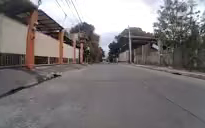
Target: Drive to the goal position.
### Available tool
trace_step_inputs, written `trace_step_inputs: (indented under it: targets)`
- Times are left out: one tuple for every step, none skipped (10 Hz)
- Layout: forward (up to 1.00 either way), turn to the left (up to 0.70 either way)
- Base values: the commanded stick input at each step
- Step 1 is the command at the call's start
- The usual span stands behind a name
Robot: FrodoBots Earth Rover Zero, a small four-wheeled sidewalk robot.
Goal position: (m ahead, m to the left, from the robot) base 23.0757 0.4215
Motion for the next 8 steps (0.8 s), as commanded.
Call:
trace_step_inputs:
  targets:
    - [1.0, -0.35]
    - [1.0, -0.35]
    - [1.0, -0.22]
    - [1.0, 0.05]
    - [1.0, 0.05]
    - [1.0, 0.05]
    - [1.0, 0.05]
    - [1.0, 0.05]
